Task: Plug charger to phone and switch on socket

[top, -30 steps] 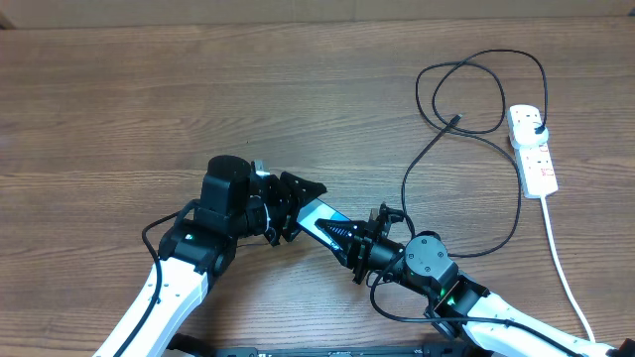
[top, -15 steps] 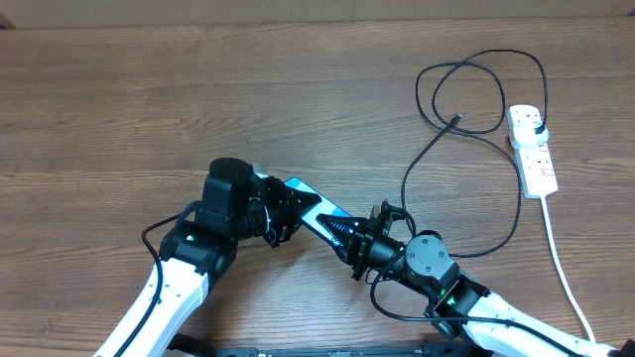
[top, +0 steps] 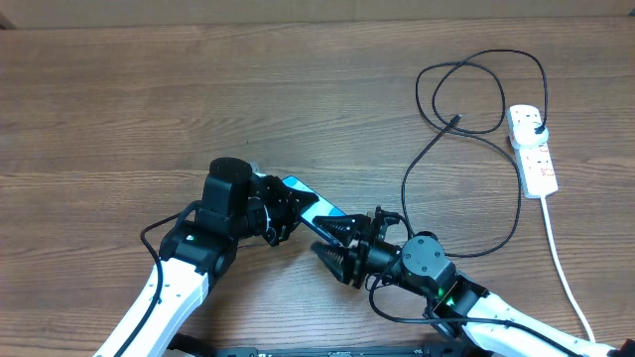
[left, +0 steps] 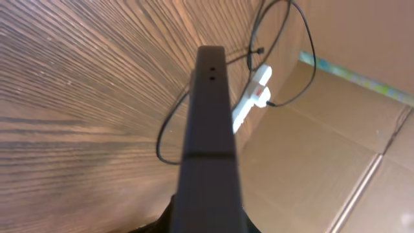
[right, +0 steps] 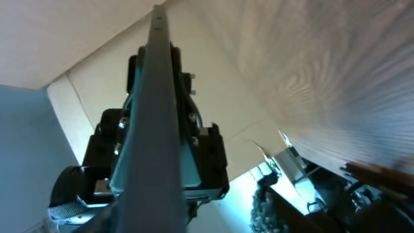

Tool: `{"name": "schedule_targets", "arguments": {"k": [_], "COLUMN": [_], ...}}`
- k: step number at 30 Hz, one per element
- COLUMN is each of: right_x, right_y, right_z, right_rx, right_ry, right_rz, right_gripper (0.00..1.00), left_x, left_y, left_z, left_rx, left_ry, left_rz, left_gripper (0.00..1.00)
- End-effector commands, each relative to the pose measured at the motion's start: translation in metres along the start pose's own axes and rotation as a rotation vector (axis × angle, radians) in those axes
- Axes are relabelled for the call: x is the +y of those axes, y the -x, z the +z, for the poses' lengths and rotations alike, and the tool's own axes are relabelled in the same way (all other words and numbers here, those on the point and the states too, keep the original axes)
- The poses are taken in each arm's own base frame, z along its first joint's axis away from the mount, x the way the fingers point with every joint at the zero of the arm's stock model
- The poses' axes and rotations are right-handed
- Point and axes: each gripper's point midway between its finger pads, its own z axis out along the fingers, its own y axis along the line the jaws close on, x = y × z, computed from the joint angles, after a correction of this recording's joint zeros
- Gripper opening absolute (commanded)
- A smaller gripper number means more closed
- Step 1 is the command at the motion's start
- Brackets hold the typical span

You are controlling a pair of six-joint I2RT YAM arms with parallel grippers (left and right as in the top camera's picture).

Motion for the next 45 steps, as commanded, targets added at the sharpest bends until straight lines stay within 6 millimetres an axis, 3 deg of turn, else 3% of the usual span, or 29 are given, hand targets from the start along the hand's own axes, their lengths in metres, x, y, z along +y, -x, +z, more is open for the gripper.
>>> {"name": "schedule_targets", "arguments": {"k": [1, 2, 5, 7, 8, 11, 16, 21, 26, 31, 35, 40, 45], "right_x": [-0.021, -0.032, -0.056, -0.061, -0.061, -0.052, -0.039, -0.019, 0.0, 0.016, 0.044, 0.091, 0.121], "right_y": [0.003, 0.009, 0.027, 0.038, 0.042, 0.059, 0.079, 0.105, 0.115, 0.133, 0.141, 0.15, 0.154], "right_z": [0.0, -0.001, -0.007, -0.01, -0.011, -0.013, -0.019, -0.038, -0.056, -0.096, -0.129, -0.162, -0.167], "right_rx": [-0.01, -0.038, -0.126, -0.174, -0.19, -0.261, -0.32, -0.416, -0.434, -0.521, -0.571, -0.623, -0.663], "right_ry": [-0.089, -0.133, -0.222, -0.242, -0.244, -0.241, -0.261, -0.259, -0.297, -0.484, -0.615, -0.704, -0.674], "right_rz": [0.092, 0.109, 0.108, 0.032, -0.029, -0.347, -0.657, -0.697, -0.732, -0.698, -0.737, -0.817, -0.914], "right_gripper": [0.65, 0.67, 0.71, 0.75, 0.77, 1.0, 1.0, 1.0, 1.0, 1.0, 1.0, 1.0, 1.0], "left_x": [-0.006, -0.002, 0.014, 0.025, 0.029, 0.045, 0.048, 0.043, 0.039, 0.015, 0.004, 0.016, 0.028], "left_y": [0.011, 0.014, 0.019, 0.021, 0.02, 0.015, -0.001, -0.022, -0.035, -0.033, -0.035, -0.036, -0.041], "left_z": [-0.004, -0.004, -0.006, -0.007, -0.007, -0.01, -0.009, -0.009, -0.01, 0.001, 0.018, 0.041, 0.048], "left_rx": [-0.076, -0.091, -0.12, -0.126, -0.123, -0.095, -0.003, 0.114, 0.197, 0.22, 0.3, 0.426, 0.504], "left_ry": [0.004, 0.02, 0.088, 0.134, 0.153, 0.213, 0.214, 0.176, 0.144, 0.043, -0.022, -0.025, -0.002], "left_rz": [0.086, 0.102, 0.139, 0.148, 0.152, 0.155, 0.132, 0.141, 0.168, 0.233, 0.258, 0.217, 0.156], "left_gripper": [0.09, 0.04, 0.04, 0.04, 0.04, 0.04, 0.04, 0.04, 0.04, 0.04, 0.04, 0.04, 0.04]}}
